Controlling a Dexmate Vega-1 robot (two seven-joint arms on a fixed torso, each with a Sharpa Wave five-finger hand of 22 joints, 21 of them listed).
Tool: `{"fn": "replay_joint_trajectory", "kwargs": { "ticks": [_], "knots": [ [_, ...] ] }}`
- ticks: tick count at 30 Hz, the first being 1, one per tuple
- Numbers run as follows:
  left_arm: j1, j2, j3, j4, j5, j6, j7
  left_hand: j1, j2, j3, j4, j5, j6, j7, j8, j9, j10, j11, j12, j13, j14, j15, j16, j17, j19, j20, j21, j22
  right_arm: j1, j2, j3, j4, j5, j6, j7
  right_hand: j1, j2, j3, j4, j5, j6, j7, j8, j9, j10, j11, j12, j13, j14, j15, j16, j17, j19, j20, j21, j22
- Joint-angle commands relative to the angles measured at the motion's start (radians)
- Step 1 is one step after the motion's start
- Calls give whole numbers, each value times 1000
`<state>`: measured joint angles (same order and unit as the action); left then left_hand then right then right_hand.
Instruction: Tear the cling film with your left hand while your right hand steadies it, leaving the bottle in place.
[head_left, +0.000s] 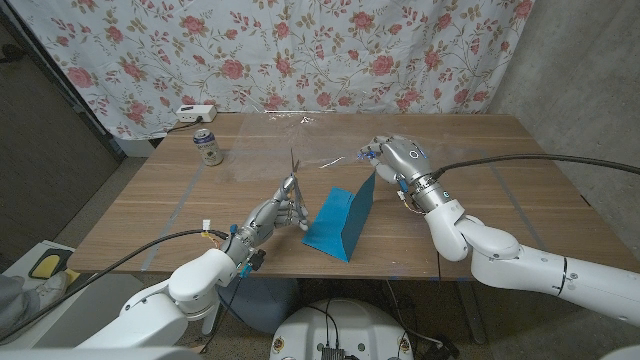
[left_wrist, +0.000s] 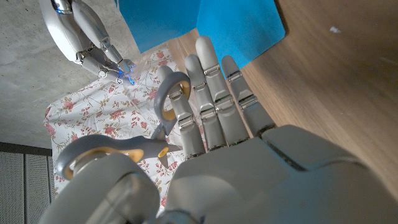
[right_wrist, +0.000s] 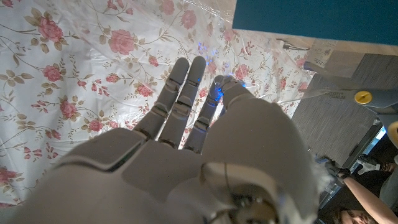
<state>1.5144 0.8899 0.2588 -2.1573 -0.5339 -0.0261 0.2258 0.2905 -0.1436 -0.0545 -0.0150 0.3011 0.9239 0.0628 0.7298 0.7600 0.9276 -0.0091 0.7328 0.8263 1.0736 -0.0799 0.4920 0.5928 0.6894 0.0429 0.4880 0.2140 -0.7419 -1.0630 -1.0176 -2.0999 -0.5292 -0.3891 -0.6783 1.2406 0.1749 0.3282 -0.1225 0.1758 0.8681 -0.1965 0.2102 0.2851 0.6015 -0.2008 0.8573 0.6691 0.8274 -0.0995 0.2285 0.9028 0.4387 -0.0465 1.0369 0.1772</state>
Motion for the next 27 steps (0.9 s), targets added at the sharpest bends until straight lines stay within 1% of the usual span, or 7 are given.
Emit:
{"fn": "replay_joint_trajectory", "kwargs": {
  "ticks": [1,4,11,13,23,26,27],
  "knots": [
    [3,17,-8,-12,-10,9,-6,4,10,-92,80,6,60,61,5,11,31,-21,3,1,7,0,4,-1,7,5,-1,2,6,11,0,16,7,44,11,3,9,1,2,4,5,-7,0,5,8,-1,2,27,4,-141,-5,-2,-4,-98,6,-1],
    [-6,18,-5,-13,-10,10,-12,5,12,-95,80,9,60,62,5,12,30,-21,4,3,6,1,4,0,7,5,-1,2,11,18,0,22,7,49,14,4,10,1,1,4,5,-6,0,5,7,-1,1,27,3,-141,-5,-4,-5,-99,5,-1],
    [-26,12,7,-8,-11,12,-20,7,16,-103,83,17,60,62,4,13,31,-21,4,4,6,1,5,0,7,5,-3,2,5,17,15,18,32,53,9,4,9,1,1,4,5,-6,0,5,9,-1,2,29,4,-141,-4,-6,-5,-97,5,-1],
    [-35,9,14,-4,-12,13,-26,8,16,-105,84,18,61,59,4,12,31,-21,3,4,7,1,5,0,8,6,-3,2,4,19,16,20,37,59,8,4,9,1,1,4,5,-5,0,5,9,-1,2,29,4,-141,-4,-8,-5,-98,5,-1],
    [-70,-1,39,16,-12,8,-45,11,20,-114,87,26,61,61,3,12,33,-21,2,2,6,1,5,1,8,6,-5,2,3,24,9,8,21,50,21,4,9,0,2,4,6,-5,0,5,9,-1,1,30,5,-141,-3,-10,-4,-96,5,-1],
    [-73,0,42,16,-10,8,-44,13,27,-114,89,28,61,59,3,14,33,-21,1,2,8,2,5,-2,8,5,-5,3,0,21,10,4,21,45,20,4,9,0,1,4,6,-5,0,5,9,0,1,31,5,-140,-3,-11,-4,-96,5,-1],
    [-73,0,42,16,-12,9,-45,15,35,-111,90,30,61,56,3,14,35,-23,4,4,7,2,6,0,7,5,-5,3,-1,20,11,2,22,45,20,4,9,0,2,4,6,-5,0,5,7,-1,-1,29,5,-141,-3,-11,-4,-96,5,-1]
  ]
}}
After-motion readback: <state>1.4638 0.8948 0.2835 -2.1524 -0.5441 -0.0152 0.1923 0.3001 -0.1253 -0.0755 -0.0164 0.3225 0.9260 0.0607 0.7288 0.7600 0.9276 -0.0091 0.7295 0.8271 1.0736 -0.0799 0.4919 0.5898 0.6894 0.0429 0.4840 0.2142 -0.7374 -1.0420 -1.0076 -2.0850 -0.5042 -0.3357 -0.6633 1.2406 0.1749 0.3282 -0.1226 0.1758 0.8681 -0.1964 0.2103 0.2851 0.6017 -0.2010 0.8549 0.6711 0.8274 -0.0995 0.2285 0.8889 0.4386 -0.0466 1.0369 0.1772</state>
